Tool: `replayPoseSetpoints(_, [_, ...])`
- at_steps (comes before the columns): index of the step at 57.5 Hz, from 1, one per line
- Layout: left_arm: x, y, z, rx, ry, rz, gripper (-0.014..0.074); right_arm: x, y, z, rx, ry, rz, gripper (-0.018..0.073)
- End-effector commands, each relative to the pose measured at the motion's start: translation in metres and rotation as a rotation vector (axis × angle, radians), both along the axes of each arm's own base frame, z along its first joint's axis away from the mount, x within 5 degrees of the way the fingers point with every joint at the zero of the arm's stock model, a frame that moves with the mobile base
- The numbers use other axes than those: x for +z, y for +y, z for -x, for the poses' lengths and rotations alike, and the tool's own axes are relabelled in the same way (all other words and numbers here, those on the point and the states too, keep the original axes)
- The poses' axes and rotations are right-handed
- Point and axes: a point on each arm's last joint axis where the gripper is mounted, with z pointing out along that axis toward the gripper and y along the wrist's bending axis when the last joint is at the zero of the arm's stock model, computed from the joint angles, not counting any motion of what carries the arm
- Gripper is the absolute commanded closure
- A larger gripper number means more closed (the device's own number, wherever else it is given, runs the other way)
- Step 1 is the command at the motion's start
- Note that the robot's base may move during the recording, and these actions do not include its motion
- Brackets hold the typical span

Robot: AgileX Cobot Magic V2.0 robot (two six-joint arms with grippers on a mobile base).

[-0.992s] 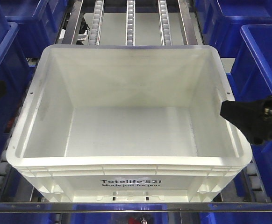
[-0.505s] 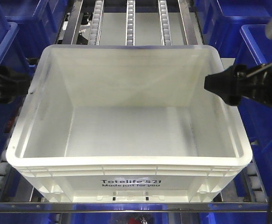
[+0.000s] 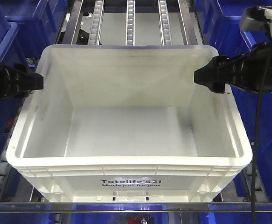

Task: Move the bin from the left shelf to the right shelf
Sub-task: 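Position left and right grippers open over the tote's opposite side walls, then close both grippers on the tote's side walls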

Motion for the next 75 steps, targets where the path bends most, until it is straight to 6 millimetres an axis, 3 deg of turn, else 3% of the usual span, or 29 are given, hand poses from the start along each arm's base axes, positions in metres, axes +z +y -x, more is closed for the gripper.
replayPoseSetpoints(1, [0.017, -0.003, -0.005, 0.006, -0.099, 0.042, 0.0174, 0.017, -0.003, -0.004, -0.025, -0.095, -0.004, -0.0046])
replayPoseSetpoints(33, [0.013, -0.004, -0.013, 0.008, -0.115, 0.045, 0.0174, -0.001, -0.001, -0.02, -0.037, -0.045, 0.033, -0.0034])
replayPoseSetpoints(48, [0.001, -0.007, -0.022, 0.008, -0.069, 0.034, 0.0174, -0.002, -0.007, -0.021, -0.083, -0.044, 0.079, -0.0034])
replayPoseSetpoints(75, [-0.001, -0.008, -0.028, 0.01, -0.084, 0.037, 0.0174, -0.005, -0.008, -0.025, -0.099, -0.036, 0.085, -0.0034])
